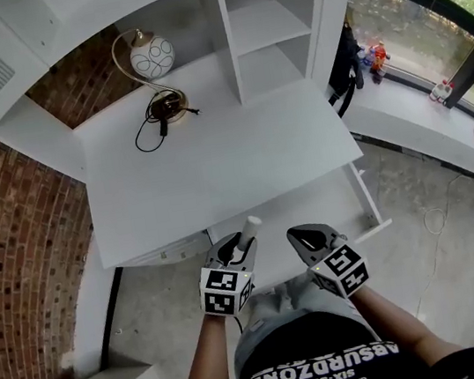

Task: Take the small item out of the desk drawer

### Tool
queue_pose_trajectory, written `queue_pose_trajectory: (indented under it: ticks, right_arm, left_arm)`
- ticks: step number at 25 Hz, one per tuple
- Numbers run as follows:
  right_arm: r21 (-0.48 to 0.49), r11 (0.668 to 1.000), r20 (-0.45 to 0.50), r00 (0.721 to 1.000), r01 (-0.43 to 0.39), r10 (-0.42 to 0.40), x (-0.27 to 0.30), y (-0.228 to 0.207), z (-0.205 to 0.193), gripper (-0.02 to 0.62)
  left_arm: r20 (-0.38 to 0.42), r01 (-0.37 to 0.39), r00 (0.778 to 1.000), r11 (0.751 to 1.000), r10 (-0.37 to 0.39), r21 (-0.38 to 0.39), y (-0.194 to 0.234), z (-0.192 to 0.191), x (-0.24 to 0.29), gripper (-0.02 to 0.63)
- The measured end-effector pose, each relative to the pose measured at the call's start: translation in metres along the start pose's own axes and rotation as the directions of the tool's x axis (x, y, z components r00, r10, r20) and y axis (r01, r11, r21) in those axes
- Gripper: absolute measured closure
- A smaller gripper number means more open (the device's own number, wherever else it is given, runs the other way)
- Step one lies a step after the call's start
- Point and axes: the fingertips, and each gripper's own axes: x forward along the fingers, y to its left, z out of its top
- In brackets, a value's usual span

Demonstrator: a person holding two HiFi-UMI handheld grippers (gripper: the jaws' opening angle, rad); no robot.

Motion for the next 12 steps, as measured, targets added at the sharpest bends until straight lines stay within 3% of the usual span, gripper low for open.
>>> queue_pose_trajectory:
  ticks: [12]
  right_arm:
    - [0.003,1.0,0.033,0.999,0.016,-0.016,0.004,0.023,0.009,0.597]
  left_arm:
    - [0.028,-0.012,1.0,1.0,0.013,-0.011,0.004,-0.001,-0.025,0.469]
